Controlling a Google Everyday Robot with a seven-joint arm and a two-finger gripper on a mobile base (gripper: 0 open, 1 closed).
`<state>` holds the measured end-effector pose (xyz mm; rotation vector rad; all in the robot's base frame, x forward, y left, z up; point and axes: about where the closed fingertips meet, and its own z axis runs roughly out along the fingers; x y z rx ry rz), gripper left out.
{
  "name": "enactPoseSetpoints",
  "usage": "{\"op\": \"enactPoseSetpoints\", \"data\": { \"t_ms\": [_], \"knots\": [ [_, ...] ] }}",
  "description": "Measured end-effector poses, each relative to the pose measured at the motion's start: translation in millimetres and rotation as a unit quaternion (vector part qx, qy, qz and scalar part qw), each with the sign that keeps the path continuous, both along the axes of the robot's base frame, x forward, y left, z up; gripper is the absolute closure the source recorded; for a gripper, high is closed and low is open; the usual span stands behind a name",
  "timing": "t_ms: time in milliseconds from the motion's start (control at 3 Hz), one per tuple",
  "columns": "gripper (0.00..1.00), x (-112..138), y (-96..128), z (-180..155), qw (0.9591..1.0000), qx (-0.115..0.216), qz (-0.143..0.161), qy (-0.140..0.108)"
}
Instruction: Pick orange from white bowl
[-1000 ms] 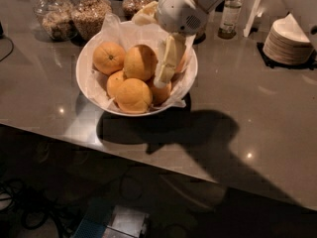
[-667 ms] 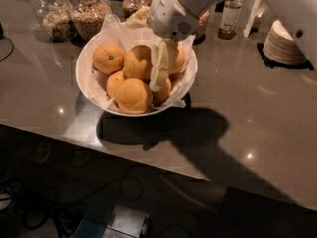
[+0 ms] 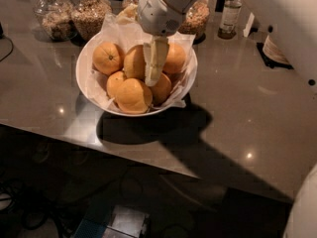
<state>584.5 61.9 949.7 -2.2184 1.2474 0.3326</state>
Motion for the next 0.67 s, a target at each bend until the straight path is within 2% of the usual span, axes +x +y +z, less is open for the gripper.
{"op": "enactPoseSetpoints", "data": {
  "t_ms": [667],
  "knots": [
    [0.00,-5,-11,-38,0.9986,-0.039,-0.006,0.037]
  ]
}}
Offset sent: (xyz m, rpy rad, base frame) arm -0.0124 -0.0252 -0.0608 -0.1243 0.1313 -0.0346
